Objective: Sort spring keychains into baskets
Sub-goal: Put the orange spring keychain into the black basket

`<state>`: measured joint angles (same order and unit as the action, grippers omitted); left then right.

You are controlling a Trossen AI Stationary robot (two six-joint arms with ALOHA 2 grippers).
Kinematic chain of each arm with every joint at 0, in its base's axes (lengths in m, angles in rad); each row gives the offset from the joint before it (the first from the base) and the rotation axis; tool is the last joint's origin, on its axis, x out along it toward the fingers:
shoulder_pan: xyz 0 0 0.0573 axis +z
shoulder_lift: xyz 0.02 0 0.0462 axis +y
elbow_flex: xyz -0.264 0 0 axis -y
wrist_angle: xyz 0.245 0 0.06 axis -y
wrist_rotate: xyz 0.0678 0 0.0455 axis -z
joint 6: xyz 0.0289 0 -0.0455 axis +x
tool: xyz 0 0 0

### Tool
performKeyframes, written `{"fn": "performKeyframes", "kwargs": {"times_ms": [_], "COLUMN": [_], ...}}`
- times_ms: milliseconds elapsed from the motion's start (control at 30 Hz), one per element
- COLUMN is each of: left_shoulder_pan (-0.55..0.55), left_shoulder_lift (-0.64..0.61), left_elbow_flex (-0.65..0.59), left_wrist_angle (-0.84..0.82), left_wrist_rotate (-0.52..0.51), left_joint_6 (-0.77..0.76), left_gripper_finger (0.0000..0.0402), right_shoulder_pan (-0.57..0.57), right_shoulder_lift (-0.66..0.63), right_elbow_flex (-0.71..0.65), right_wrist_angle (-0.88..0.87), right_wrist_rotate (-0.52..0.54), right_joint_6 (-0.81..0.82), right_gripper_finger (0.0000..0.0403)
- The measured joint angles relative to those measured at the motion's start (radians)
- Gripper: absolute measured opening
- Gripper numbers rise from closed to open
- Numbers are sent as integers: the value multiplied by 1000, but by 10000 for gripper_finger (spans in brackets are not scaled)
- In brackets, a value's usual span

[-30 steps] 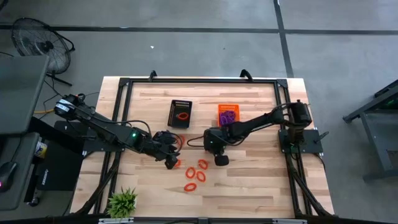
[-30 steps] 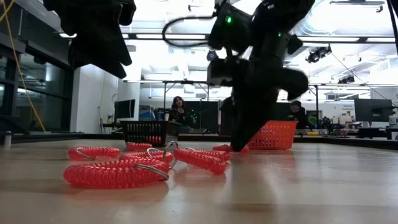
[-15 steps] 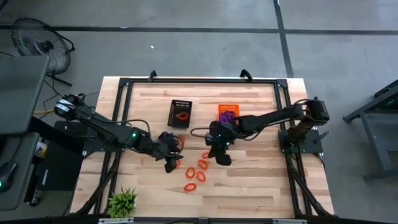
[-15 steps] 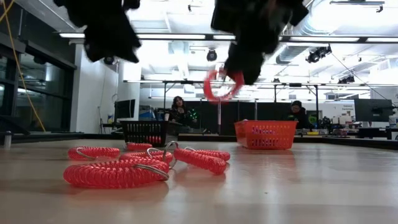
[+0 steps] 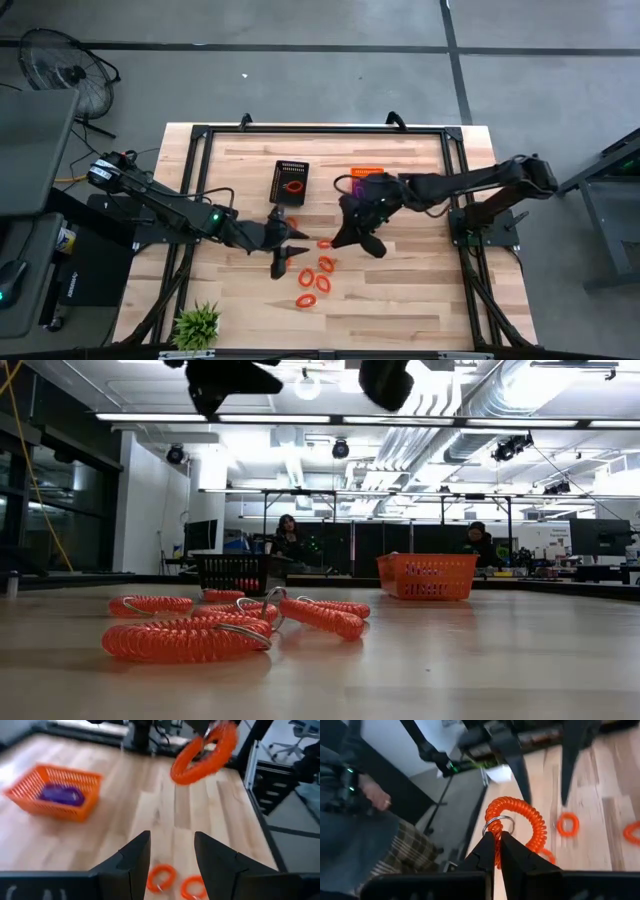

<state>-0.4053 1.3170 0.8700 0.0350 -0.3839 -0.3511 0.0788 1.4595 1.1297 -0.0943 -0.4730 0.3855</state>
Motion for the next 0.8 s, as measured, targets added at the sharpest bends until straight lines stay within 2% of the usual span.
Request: {"fn": "performKeyframes", "kwargs": {"times_ms": [400, 600, 800], "left_shoulder_pan": [0, 0, 0], "left_shoulder_lift": [0, 0, 0], "left_elbow_flex": [0, 0, 0], "left_wrist_angle": [236, 262, 262], "left_wrist_rotate": [-45, -73, -40], "left_joint_6": [339, 406, 409], "left_gripper_finger": [151, 151, 151], "right_shoulder_pan": [0, 0, -6], "right_shoulder_lift": [-42, -42, -42], "right_elbow_flex": [1, 1, 1], "right_wrist_angle": [19, 57, 62], "right_wrist_rotate": [2, 3, 10], "right_joint_6": [11, 11, 8], "right_gripper_finger": [7, 7, 7]}}
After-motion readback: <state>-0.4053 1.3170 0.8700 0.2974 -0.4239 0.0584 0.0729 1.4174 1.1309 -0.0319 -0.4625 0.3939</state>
